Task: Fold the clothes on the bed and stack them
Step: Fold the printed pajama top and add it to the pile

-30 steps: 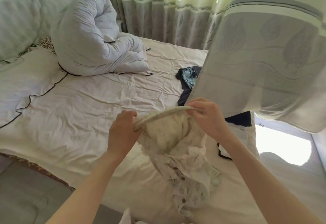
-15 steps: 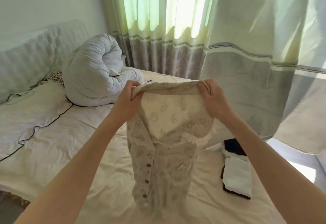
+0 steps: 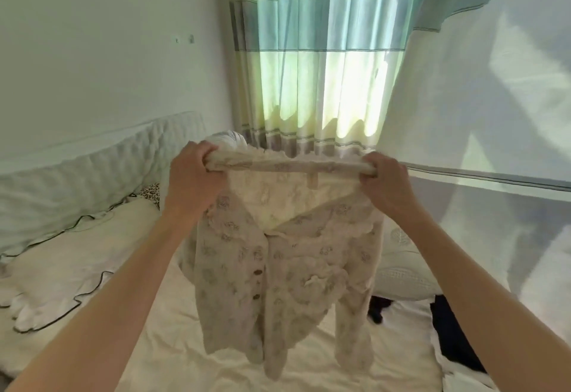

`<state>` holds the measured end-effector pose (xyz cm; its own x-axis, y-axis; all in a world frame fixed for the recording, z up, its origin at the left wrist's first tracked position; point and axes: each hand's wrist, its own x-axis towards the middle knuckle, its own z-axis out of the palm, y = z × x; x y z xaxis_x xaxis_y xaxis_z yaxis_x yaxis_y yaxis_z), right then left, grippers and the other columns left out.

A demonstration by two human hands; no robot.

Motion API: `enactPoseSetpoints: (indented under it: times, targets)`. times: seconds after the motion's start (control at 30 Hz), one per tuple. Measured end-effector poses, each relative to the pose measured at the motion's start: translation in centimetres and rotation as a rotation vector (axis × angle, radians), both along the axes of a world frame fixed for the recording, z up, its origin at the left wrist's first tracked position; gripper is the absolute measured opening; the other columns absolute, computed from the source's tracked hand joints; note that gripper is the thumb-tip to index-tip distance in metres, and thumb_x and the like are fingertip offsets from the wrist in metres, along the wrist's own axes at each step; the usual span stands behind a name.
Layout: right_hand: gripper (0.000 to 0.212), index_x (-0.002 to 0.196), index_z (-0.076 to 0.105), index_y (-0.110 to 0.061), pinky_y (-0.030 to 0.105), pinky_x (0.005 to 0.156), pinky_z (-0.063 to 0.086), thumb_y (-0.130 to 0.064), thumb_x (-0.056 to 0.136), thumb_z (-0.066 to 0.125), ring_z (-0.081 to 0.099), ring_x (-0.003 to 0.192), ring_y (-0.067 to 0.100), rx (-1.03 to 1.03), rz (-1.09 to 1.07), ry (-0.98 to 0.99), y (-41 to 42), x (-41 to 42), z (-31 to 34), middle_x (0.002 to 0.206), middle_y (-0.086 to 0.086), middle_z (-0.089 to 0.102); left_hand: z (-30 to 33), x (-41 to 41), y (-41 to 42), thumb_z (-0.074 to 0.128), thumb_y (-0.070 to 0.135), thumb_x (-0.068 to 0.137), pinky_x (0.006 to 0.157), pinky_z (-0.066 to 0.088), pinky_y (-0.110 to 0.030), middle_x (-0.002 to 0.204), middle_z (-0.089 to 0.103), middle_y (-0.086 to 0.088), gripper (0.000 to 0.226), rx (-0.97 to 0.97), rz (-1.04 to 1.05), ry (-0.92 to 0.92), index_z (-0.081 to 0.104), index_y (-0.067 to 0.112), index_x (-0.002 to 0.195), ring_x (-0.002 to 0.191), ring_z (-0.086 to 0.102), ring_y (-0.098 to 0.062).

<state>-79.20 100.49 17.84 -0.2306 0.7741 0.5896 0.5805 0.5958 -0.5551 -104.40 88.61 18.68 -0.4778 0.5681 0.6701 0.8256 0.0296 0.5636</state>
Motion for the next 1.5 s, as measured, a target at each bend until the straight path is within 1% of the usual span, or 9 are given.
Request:
enactPoseSetpoints:
  times: [0.13, 0.23, 0.43, 0.73, 0.83, 0.9, 1.03, 1.37, 1.5]
  targets:
    - [0.029, 0.06, 0.052, -0.017, 0.013, 0.043, 0.032, 0.002, 0.082, 0.051, 0.045, 0.055, 0.014, -0.155, 0.072, 0.102, 0.2, -0.1, -0.3, 0.057, -0.001, 0.049, 0.4, -1.4, -1.3, 0.058, -0.001, 0.079, 0.056, 0.04, -0.005, 0.075, 0.062, 0.009, 0.023, -0.044, -0.085, -0.076, 0.065, 0.016, 0.092, 0.066, 0.056, -0.008]
    - [0.014, 0.073, 0.064, 0.0, 0.026, 0.054, 0.037, 0.002, 0.079, 0.052, 0.048, 0.061, 0.018, -0.24, 0.179, 0.266, 1.0, -0.8, 1.4, 0.066, 0.009, 0.054, 0.9, -2.6, -1.3, 0.047, -0.001, 0.088, 0.059, 0.043, -0.028, 0.066, 0.059, 0.0, 0.024, -0.123, -0.208, -0.214, 0.06, 0.016, 0.078, 0.06, 0.053, -0.017]
    - [0.03, 0.075, 0.069, -0.017, 0.021, 0.06, 0.047, 0.0, 0.087, 0.047, 0.058, 0.067, 0.011, -0.534, 0.454, 0.458, 2.1, -1.1, -1.0, 0.072, 0.0, 0.065, -1.5, -3.5, -3.4, 0.057, 0.011, 0.089, 0.071, 0.042, -0.018, 0.074, 0.067, 0.016, 0.029, -0.387, -0.442, -0.416, 0.07, 0.036, 0.081, 0.073, 0.061, 0.0]
    - [0.018, 0.095, 0.069, -0.013, 0.027, 0.074, 0.052, -0.016, 0.091, 0.052, 0.064, 0.083, 0.016, -0.616, 0.53, 0.194, 2.2, -2.3, -2.0, 0.093, 0.005, 0.068, -5.3, -5.9, -5.8, 0.066, 0.015, 0.068, 0.07, 0.046, -0.027, 0.091, 0.058, -0.008, 0.034, -0.611, -0.69, -0.826, 0.071, 0.017, 0.101, 0.086, 0.055, -0.02]
    - [0.017, 0.101, 0.067, -0.01, 0.024, 0.076, 0.049, -0.017, 0.091, 0.056, 0.061, 0.086, 0.015, -0.543, 0.529, 0.076, 1.9, -3.6, -2.3, 0.096, 0.005, 0.067, -6.0, -6.5, -6.7, 0.069, 0.015, 0.076, 0.058, 0.047, -0.016, 0.08, 0.062, 0.0, 0.023, -0.561, -0.564, -0.723, 0.073, 0.025, 0.097, 0.071, 0.058, -0.008]
    - [0.015, 0.1, 0.068, -0.008, 0.016, 0.071, 0.047, -0.016, 0.089, 0.062, 0.059, 0.083, 0.014, -0.477, 0.549, 0.036, 1.5, -4.8, -2.8, 0.093, 0.006, 0.066, -6.7, -6.9, -6.9, 0.067, 0.015, 0.083, 0.052, 0.04, -0.011, 0.075, 0.062, 0.004, 0.015, -0.541, -0.266, -0.386, 0.069, 0.028, 0.089, 0.066, 0.057, -0.006]
    - [0.007, 0.081, 0.064, -0.01, 0.018, 0.055, 0.041, -0.015, 0.085, 0.067, 0.05, 0.061, 0.011, -0.345, 0.536, 0.051, 0.6, -8.1, -3.6, 0.071, 0.0, 0.06, -8.6, -7.1, -7.1, 0.063, 0.014, 0.078, 0.054, 0.036, -0.027, 0.076, 0.057, 0.002, 0.017, -0.611, 0.143, -0.053, 0.049, 0.023, 0.08, 0.07, 0.054, -0.02]
    - [0.018, 0.07, 0.062, -0.029, 0.012, 0.046, 0.039, -0.019, 0.082, 0.07, 0.048, 0.049, -0.003, -0.285, 0.598, 0.212, -0.6, -11.5, -3.7, 0.058, -0.015, 0.06, -9.6, -7.9, -7.3, 0.055, 0.024, 0.087, 0.057, 0.035, -0.031, 0.074, 0.057, -0.005, 0.022, -0.363, 0.519, 0.035, 0.055, 0.018, 0.108, 0.068, 0.051, -0.029]
    - [0.022, 0.066, 0.06, -0.03, 0.018, 0.047, 0.039, -0.02, 0.083, 0.07, 0.047, 0.048, 0.0, -0.279, 0.579, 0.142, -0.3, -11.8, -4.7, 0.056, -0.015, 0.059, -9.7, -9.6, -6.6, 0.049, 0.018, 0.089, 0.066, 0.041, -0.031, 0.096, 0.067, -0.01, 0.024, -0.475, 0.34, -0.19, 0.063, 0.024, 0.108, 0.089, 0.06, -0.033]
